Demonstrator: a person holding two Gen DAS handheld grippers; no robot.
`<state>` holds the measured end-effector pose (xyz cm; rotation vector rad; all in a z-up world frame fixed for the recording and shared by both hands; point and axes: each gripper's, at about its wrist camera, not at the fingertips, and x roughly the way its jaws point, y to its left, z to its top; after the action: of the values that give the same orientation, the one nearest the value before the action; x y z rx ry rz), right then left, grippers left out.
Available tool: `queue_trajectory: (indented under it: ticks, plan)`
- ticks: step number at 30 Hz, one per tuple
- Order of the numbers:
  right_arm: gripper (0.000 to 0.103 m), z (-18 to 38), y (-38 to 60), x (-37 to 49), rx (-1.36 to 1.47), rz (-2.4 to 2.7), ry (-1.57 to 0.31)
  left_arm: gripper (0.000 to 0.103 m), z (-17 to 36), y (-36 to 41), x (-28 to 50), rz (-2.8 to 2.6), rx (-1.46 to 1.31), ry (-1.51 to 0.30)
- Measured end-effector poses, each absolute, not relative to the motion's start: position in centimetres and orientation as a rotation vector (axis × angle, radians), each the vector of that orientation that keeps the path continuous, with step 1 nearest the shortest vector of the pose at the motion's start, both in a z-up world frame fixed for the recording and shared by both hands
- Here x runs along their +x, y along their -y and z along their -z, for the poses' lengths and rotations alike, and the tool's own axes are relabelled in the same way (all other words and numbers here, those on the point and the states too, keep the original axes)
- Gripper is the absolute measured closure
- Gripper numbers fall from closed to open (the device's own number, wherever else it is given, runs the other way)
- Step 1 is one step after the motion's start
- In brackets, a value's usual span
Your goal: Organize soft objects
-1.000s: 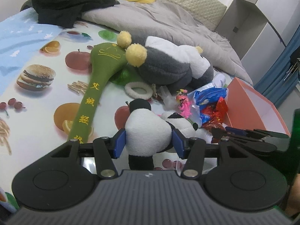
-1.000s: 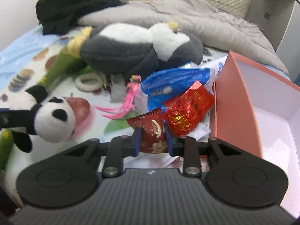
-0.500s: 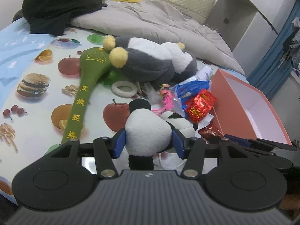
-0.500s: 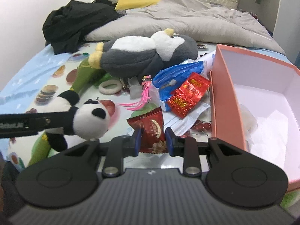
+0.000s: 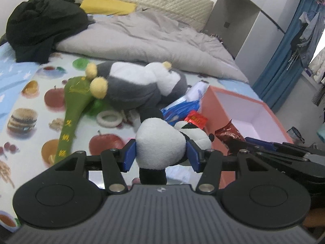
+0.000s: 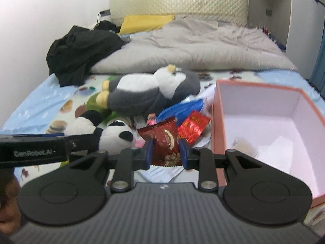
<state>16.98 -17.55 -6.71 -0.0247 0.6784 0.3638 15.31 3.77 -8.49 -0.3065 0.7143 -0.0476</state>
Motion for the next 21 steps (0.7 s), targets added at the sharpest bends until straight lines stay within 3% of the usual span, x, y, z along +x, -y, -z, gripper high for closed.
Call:
queue_trajectory:
  ticks: [21]
  plan:
    - [0.071,-1.0,23.3,21.6,0.007,-0.275,-0.538,0.044,-0.2,3.2,22.7,0.182,-0.225,-0.591]
